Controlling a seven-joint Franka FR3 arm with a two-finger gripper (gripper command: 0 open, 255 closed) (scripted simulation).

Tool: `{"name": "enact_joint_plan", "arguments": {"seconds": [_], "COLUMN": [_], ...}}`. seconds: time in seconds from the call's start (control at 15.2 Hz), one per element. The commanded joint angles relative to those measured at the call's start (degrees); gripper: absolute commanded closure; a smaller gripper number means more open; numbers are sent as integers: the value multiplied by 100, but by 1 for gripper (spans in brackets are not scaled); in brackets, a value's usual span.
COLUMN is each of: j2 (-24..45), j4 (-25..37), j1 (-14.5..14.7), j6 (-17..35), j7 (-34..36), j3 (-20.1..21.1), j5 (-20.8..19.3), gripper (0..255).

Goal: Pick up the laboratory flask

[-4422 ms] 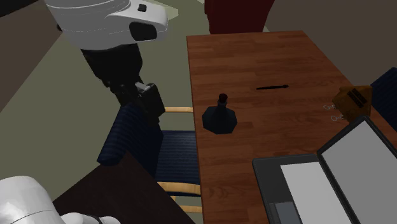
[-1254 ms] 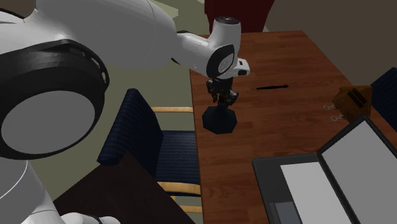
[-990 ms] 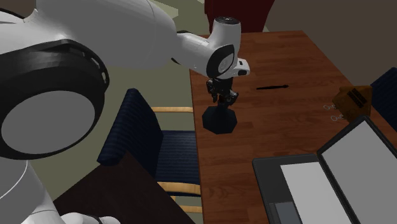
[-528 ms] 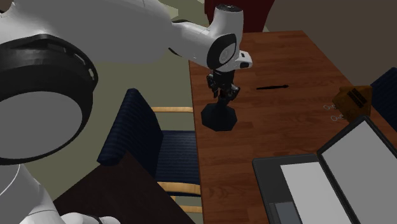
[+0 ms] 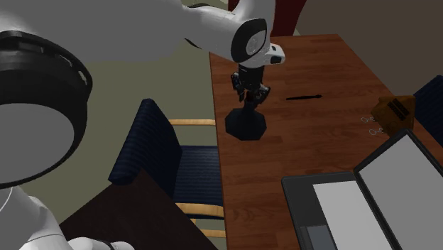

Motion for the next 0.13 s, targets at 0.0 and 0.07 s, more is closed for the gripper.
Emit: {"name": "enact_joint_plan", "arguments": {"seconds": [0.0,0.07], "j2": [-36,-36], "j4": [57,58], "j1": [1,1], "j6": [-83,-83], "j7": [-3,-3], "j3": [1,1], "j5": [3,3], "gripper": [255,255]}}
